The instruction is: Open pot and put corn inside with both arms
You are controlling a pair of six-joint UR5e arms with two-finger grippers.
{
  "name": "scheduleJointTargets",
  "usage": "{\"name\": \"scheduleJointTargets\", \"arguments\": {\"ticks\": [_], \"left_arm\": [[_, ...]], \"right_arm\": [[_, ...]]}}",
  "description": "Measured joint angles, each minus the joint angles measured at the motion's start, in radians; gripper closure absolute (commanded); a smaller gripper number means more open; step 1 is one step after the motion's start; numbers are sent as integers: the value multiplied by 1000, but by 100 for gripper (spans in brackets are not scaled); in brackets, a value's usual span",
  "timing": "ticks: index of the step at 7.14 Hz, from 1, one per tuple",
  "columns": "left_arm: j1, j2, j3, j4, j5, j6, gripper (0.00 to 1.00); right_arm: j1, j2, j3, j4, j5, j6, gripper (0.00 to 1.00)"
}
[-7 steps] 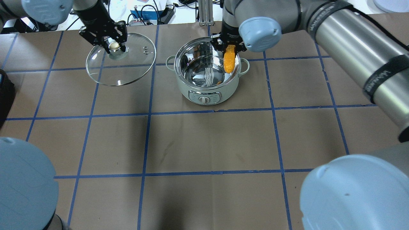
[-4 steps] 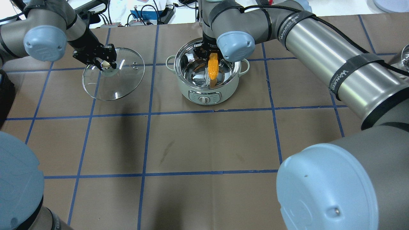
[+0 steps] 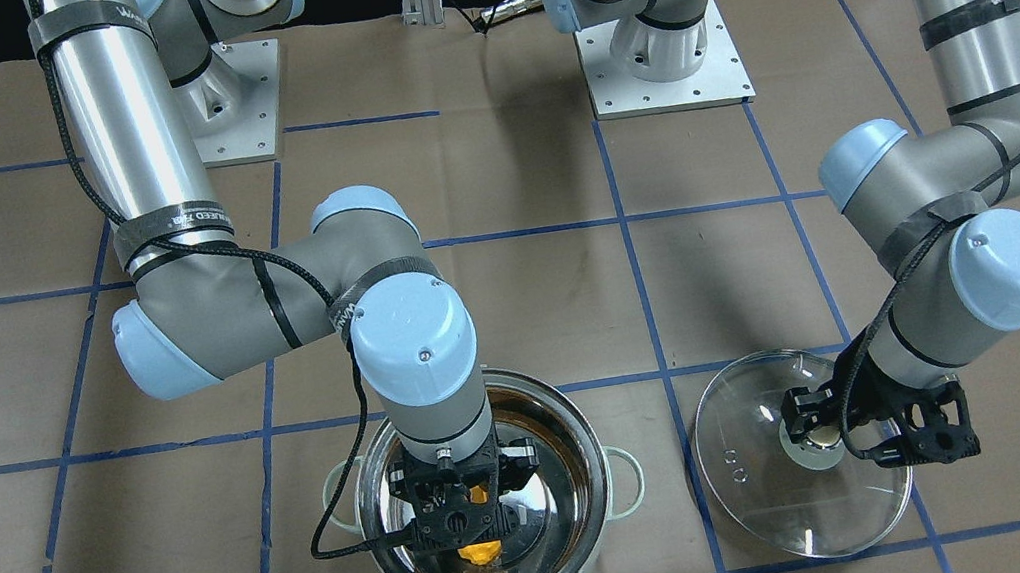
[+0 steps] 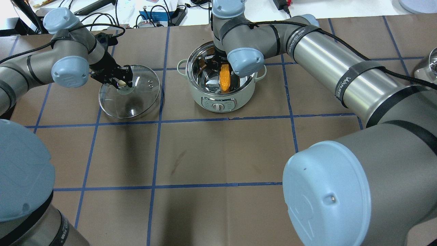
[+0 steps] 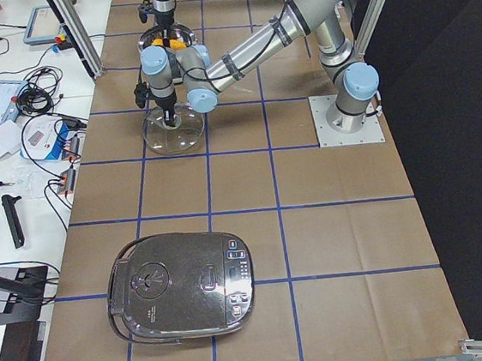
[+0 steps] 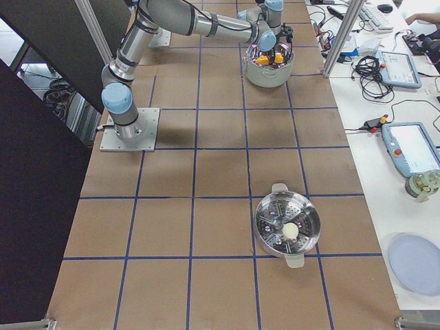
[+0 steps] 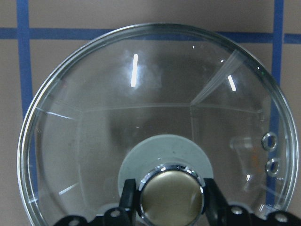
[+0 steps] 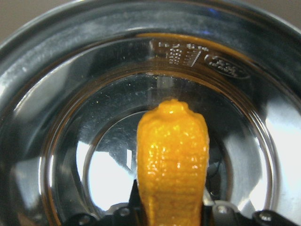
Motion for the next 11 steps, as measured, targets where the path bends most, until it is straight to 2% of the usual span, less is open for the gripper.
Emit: {"name": "scheduleJointTargets", "arguments": {"ticks": [1, 2, 3, 5, 6, 7, 8, 9, 11], "left_arm": [[0, -7, -4, 8, 1, 0, 0], [0, -7, -1, 14, 4, 0, 0], [-1, 2, 6, 7, 16, 0, 0], [-10, 65, 23, -72, 53, -9, 0], [-22, 130, 36, -173, 60, -29, 0], [-49, 222, 61, -326, 68, -63, 0], [-89, 313, 93, -469, 78, -95, 0], [-131, 378, 116, -559, 83, -119, 0], [-170, 418, 118, -601, 78, -130, 0]], "right_arm": [[1, 11, 8, -19, 2, -1, 68], [2, 19, 18, -40, 4, -2, 21], [2, 21, 26, -52, 2, -3, 0], [2, 16, 34, -51, -3, -4, 0], [1, -5, 35, -39, -4, -4, 0], [-3, -53, 36, 6, -3, -2, 0], [-9, -118, 38, 78, -3, -4, 0], [-22, -200, 43, 158, -5, -9, 0], [-86, -368, 55, 351, -9, -55, 1]]}}
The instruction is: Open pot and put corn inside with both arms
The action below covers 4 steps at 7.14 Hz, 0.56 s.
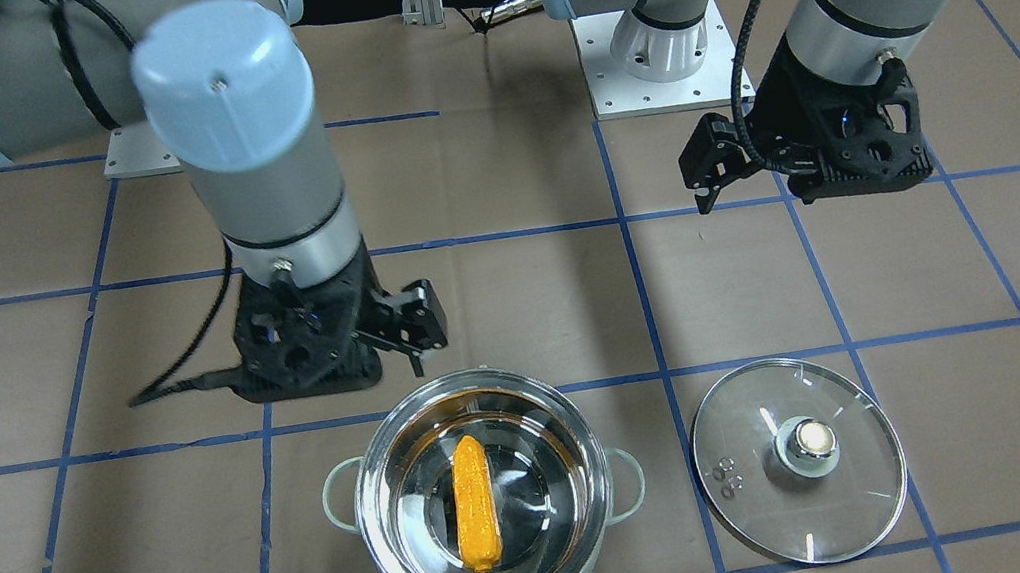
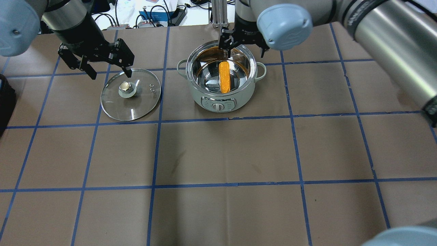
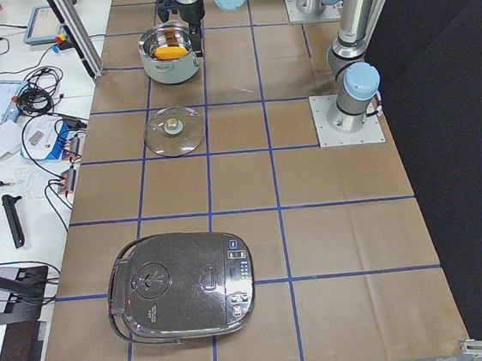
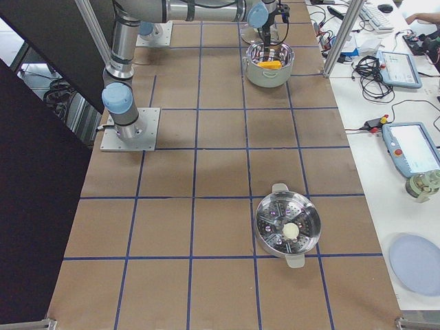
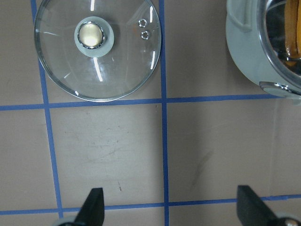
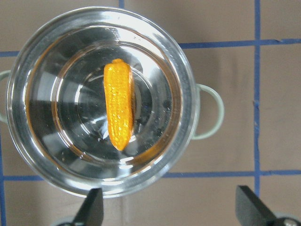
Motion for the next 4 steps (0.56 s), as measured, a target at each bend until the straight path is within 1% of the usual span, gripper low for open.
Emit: {"name": "scheduleJointTargets", "arguments": {"ticks": [1, 2, 3, 4], "left_arm": [[-6, 10, -5, -3, 0, 3, 0], [-8, 13, -8, -3, 1, 5, 0], [-9, 13, -10, -2, 1, 6, 0], [-9, 14, -10, -2, 1, 6, 0]], "right_arm": [[-47, -96, 30, 92, -1, -41, 2], [-82, -180, 80, 138, -2, -64, 2], [-106, -252, 149, 151, -3, -73, 2], [-116, -289, 197, 148, -2, -78, 1]]}}
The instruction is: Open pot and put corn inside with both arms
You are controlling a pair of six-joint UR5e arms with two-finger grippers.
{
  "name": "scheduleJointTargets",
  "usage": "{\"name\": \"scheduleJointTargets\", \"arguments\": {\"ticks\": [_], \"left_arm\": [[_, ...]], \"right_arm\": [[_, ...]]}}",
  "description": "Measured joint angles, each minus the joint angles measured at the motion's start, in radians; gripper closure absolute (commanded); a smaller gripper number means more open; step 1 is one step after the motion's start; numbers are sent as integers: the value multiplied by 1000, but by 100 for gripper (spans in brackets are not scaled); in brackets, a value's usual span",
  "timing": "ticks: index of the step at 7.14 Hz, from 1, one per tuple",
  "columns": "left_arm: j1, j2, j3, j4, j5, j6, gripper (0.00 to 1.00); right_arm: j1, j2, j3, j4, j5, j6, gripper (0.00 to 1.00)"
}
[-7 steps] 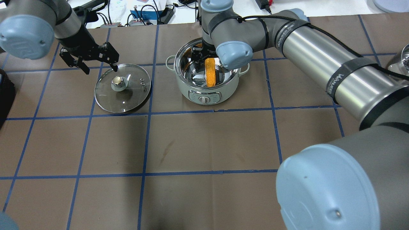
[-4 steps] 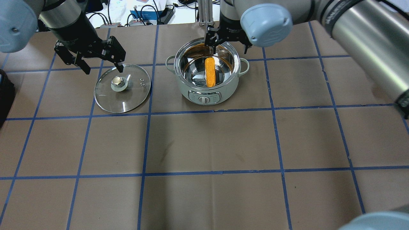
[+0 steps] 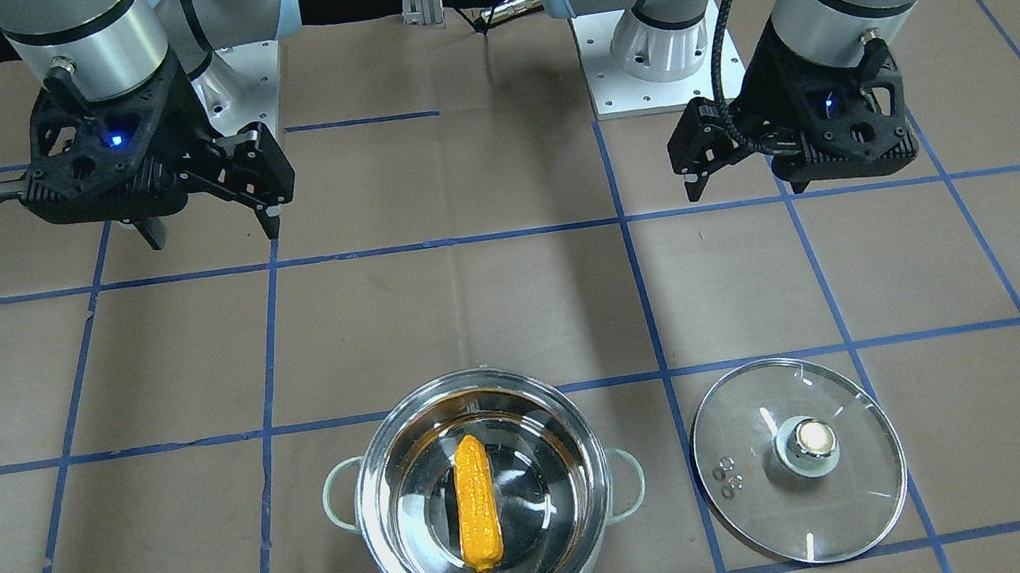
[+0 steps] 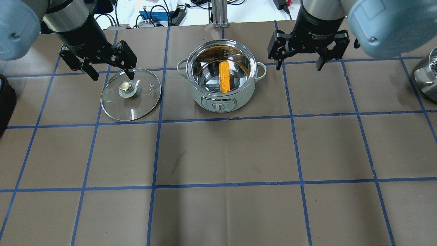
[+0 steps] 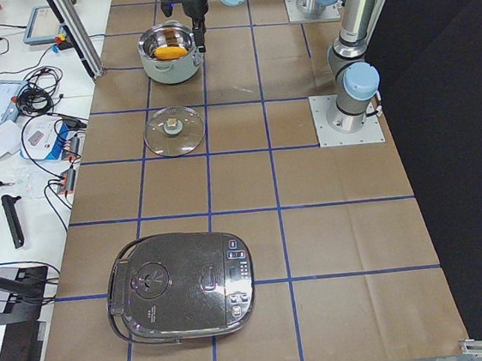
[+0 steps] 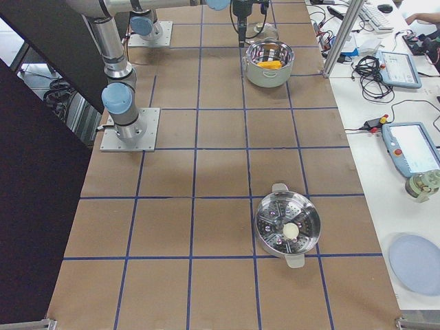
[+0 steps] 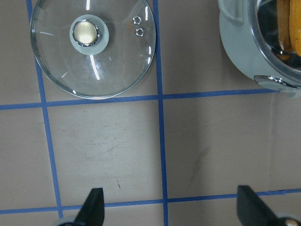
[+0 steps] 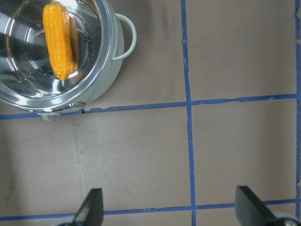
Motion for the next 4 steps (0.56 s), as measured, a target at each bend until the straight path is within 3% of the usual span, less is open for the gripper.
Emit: {"name": "scheduleJointTargets", "arguments": {"ticks": [4], "left_arm": [[-2, 20, -3, -3, 0, 2, 0]], "right_arm": [[-1, -22, 31, -4, 0, -14, 0]]}}
